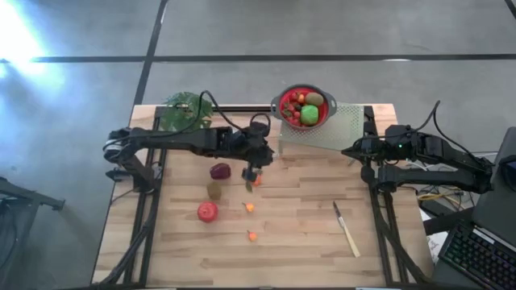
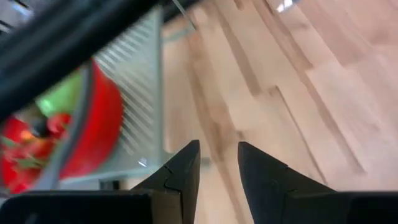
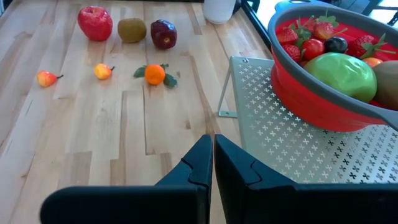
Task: Pick & Place Fruit
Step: Put the pear into the strainer bowl on the shelf
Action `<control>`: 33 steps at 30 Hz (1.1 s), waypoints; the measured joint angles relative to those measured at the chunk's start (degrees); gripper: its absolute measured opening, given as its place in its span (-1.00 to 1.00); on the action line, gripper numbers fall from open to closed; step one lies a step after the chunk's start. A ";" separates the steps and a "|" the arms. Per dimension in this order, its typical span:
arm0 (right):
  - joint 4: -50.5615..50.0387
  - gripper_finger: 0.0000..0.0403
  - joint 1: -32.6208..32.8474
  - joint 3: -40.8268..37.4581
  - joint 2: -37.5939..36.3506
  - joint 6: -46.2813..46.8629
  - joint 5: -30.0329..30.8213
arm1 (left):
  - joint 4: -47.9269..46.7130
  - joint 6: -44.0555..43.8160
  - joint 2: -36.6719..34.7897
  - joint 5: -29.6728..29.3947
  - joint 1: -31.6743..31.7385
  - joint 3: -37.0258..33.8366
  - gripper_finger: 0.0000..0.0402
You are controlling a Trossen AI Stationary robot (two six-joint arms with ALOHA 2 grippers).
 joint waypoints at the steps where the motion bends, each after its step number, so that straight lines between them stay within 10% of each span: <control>1: 0.00 -0.94 0.00 0.00 0.00 0.00 -0.02 | -1.14 -0.80 0.00 -0.02 -0.29 0.00 -0.43; 17: 0.00 -0.94 0.00 0.00 -0.02 0.00 -0.02 | -18.39 -15.42 0.00 0.14 -6.39 -0.59 -0.43; 33: 0.00 -0.94 0.00 -0.02 0.00 0.00 0.00 | -13.15 -19.73 0.08 8.89 -11.35 -16.33 -0.43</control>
